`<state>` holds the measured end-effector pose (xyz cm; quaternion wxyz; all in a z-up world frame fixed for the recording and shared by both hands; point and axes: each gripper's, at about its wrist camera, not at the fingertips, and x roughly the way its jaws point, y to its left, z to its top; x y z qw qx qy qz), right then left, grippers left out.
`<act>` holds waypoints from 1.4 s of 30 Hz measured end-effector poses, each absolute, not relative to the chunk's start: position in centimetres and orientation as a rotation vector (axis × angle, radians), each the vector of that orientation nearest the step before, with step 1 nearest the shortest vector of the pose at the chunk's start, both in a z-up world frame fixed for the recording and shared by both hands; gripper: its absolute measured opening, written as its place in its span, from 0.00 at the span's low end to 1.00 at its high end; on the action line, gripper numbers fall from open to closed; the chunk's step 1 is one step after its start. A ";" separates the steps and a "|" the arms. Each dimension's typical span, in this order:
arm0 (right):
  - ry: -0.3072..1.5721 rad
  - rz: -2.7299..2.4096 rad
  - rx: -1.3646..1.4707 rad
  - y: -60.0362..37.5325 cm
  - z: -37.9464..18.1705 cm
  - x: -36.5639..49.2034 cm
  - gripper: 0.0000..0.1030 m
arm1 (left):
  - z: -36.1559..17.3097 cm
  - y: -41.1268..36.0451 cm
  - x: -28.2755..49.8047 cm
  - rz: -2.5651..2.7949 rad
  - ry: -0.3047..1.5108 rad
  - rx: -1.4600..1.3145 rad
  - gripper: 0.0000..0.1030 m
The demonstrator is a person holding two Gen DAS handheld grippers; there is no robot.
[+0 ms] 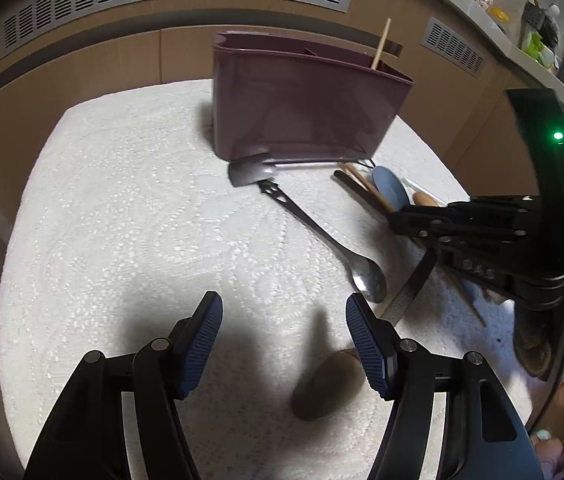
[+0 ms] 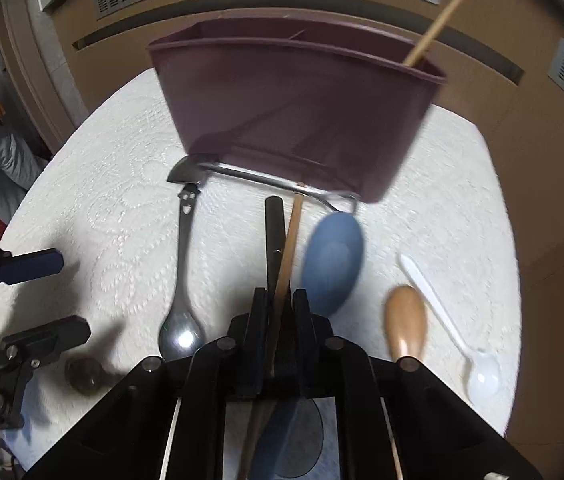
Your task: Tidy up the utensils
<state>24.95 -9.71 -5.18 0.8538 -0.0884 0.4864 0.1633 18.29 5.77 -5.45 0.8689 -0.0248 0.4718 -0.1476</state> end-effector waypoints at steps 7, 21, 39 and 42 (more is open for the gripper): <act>1.019 0.268 -0.110 -15.7 -4.2 22.0 0.10 | -6.0 1.9 18.5 -0.412 1.033 -0.005 0.63; 0.977 0.239 -0.049 -21.2 -3.7 19.0 0.13 | -5.4 -3.3 18.8 -0.455 1.053 0.097 0.63; 1.055 0.269 -0.017 -18.5 -5.2 22.9 0.06 | -5.2 1.1 20.7 -0.393 1.057 0.061 0.63; 1.027 0.252 -0.025 -18.8 -4.3 22.1 0.06 | -5.1 0.5 22.2 -0.440 1.067 0.051 0.63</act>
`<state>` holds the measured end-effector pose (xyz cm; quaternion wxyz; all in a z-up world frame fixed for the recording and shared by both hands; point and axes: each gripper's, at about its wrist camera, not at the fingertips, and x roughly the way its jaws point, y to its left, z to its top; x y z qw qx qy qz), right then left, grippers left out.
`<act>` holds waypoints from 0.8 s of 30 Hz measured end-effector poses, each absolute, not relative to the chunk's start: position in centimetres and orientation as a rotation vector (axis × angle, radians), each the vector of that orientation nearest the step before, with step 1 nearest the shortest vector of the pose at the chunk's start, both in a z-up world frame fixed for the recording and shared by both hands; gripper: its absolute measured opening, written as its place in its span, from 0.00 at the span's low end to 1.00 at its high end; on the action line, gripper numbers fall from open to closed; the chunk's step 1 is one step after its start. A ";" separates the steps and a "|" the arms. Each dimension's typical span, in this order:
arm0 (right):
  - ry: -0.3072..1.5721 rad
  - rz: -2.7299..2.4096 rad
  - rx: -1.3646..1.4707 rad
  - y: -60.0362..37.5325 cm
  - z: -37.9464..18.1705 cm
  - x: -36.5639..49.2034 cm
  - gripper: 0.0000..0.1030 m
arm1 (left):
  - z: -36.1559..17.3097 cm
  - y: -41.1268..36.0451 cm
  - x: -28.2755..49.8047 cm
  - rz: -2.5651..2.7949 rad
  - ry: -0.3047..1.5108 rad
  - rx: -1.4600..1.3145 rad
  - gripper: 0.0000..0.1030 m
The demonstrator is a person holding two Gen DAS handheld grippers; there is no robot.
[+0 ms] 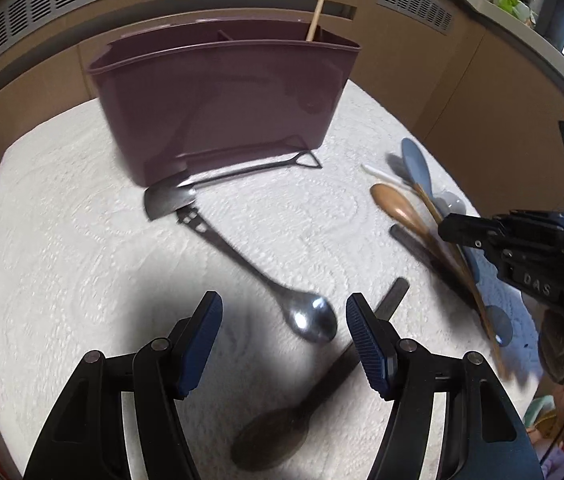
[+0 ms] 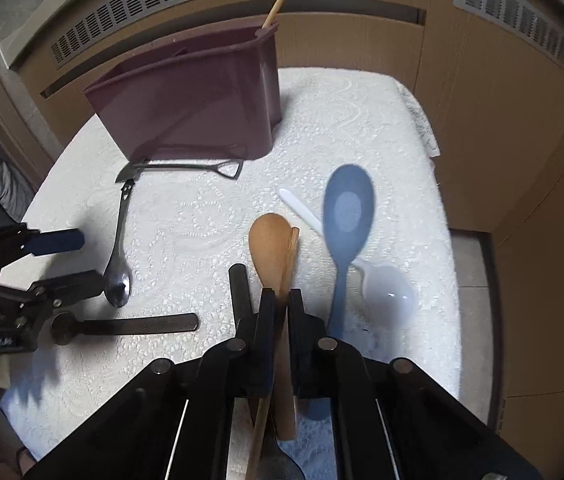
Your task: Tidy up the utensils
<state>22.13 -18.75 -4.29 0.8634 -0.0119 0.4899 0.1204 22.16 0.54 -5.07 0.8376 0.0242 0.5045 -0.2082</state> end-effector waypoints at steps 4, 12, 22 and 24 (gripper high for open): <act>1.001 0.227 -0.045 -19.4 -3.5 21.6 0.06 | -5.2 1.0 23.1 -0.439 1.090 -0.006 0.63; 1.033 0.228 -0.044 -20.1 -4.8 21.2 0.06 | -6.4 -1.4 18.5 -0.587 1.116 0.170 0.50; 1.018 0.227 -0.040 -20.7 -4.3 20.2 0.06 | -6.2 -2.3 15.2 -0.621 1.244 0.169 0.44; 1.011 0.225 -0.045 -20.8 -4.3 20.0 0.06 | -5.9 -2.7 14.2 -0.655 1.255 0.172 0.44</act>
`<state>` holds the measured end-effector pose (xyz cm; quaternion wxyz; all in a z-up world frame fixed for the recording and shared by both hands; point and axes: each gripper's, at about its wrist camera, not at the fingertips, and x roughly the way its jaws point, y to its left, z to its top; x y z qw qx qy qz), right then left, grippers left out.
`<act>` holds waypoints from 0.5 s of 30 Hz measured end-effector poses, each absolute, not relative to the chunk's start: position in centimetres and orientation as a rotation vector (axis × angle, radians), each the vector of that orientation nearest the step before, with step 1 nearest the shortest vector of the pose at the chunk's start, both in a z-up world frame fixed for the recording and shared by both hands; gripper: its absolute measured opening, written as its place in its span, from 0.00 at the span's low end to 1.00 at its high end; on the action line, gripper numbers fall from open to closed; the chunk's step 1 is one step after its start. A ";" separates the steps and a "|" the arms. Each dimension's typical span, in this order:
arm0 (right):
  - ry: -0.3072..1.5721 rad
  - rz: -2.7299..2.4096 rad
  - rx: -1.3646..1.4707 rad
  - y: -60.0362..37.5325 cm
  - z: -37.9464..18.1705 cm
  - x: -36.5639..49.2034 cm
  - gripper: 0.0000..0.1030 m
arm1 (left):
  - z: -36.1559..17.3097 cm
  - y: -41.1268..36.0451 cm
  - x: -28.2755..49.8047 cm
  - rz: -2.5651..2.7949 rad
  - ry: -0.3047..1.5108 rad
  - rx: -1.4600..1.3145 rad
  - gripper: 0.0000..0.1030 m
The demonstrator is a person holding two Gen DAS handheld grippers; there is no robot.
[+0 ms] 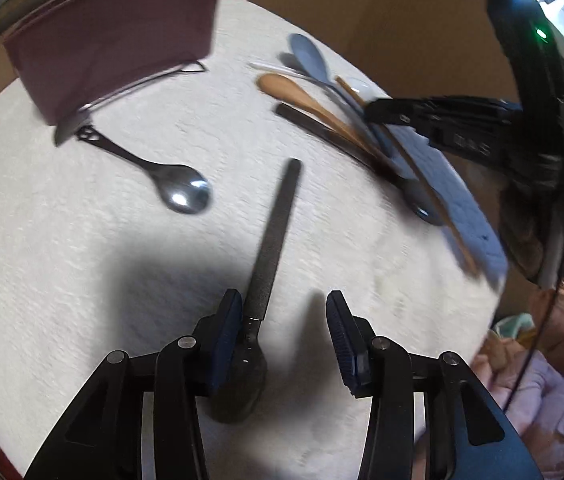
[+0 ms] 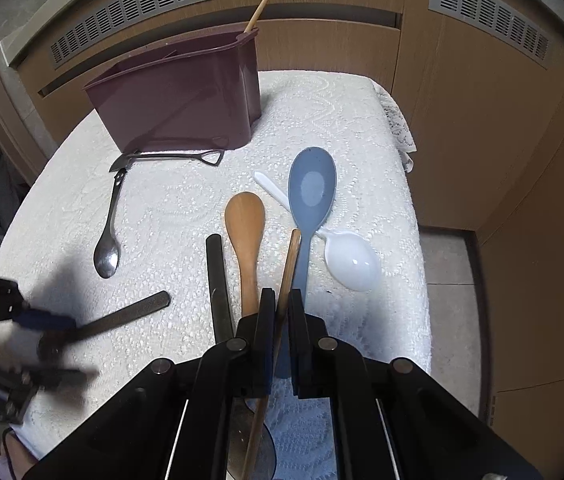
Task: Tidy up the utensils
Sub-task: 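Grasp the dark long-handled spoon with the left tool while the right holds the chopstick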
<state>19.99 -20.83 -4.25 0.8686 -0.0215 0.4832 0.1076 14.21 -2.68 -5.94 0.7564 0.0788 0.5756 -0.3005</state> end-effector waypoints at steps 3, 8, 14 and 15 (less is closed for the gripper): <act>1.003 0.224 -0.036 -21.2 -4.0 19.5 0.06 | -5.5 -3.8 13.7 -0.640 1.215 0.243 0.44; 0.983 0.205 -0.038 -22.1 -3.6 18.4 0.06 | -5.5 -4.8 16.0 -0.570 1.214 0.285 0.27; 0.973 0.184 -0.047 -23.3 -4.0 17.2 0.12 | -5.8 -5.8 16.9 -0.554 1.248 0.313 0.26; 0.972 0.183 -0.042 -23.5 -4.0 17.2 0.13 | -5.9 -6.2 17.2 -0.549 1.247 0.316 0.26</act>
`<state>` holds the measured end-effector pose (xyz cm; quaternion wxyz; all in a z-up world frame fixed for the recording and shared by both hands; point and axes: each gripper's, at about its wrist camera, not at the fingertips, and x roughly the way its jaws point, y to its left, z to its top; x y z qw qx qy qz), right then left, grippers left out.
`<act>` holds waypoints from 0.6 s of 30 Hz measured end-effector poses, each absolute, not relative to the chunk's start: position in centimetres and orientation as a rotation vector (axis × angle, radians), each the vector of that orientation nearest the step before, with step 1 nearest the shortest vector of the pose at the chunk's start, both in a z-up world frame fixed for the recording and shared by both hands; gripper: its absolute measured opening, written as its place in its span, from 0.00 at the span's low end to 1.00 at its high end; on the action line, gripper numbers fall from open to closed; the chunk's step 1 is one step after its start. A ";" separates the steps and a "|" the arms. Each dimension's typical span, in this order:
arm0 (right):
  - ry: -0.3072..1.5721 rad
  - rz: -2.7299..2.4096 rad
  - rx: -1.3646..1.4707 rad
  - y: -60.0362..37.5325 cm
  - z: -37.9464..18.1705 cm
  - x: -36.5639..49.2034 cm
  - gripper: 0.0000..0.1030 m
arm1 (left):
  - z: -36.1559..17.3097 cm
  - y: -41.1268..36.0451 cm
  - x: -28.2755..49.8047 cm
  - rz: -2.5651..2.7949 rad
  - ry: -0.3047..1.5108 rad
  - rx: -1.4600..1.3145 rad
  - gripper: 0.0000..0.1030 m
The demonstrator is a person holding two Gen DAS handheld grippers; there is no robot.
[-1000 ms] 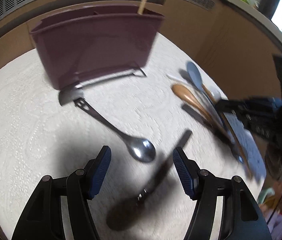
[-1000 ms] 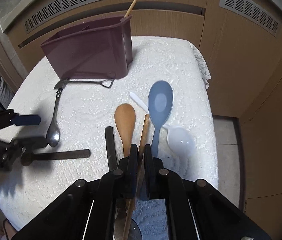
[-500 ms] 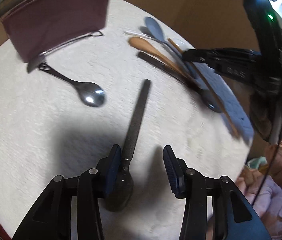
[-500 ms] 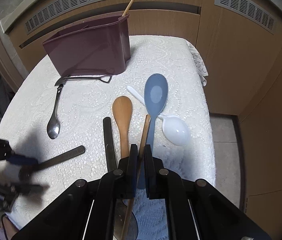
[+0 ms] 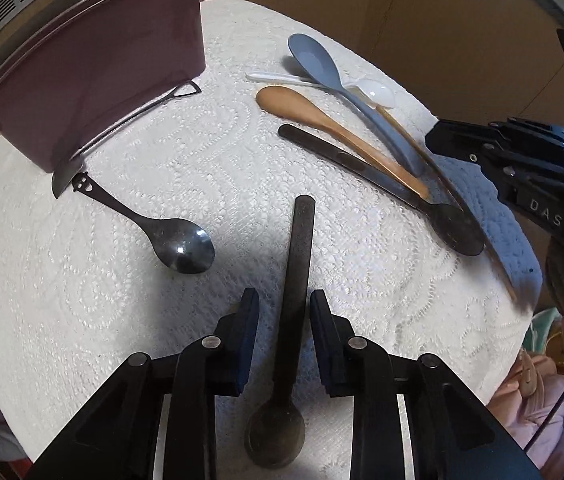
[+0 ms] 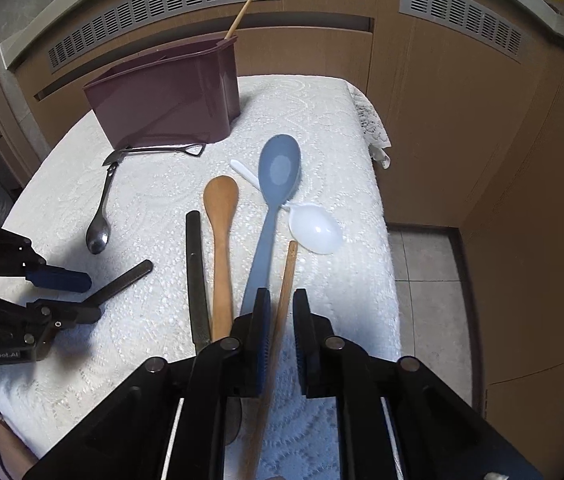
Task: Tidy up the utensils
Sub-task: 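Grasp the dark long-handled spoon with the left tool while the right holds the chopstick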
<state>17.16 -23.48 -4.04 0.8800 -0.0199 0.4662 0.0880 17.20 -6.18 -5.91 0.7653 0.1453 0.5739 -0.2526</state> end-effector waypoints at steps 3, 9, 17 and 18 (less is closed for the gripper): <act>0.964 0.181 -0.030 -23.7 -4.0 17.0 0.13 | -5.6 -6.3 16.5 -0.510 1.212 0.333 0.19; 0.959 0.193 -0.018 -23.8 -3.6 16.3 0.13 | -4.8 -3.2 16.4 -0.316 1.095 0.253 0.12; 1.023 0.184 0.023 -23.2 -5.0 17.1 0.13 | -4.5 -0.6 14.6 -0.344 1.131 0.111 0.13; 1.028 0.177 0.022 -23.0 -5.1 17.2 0.13 | -4.6 -0.7 14.1 -0.348 1.132 0.108 0.13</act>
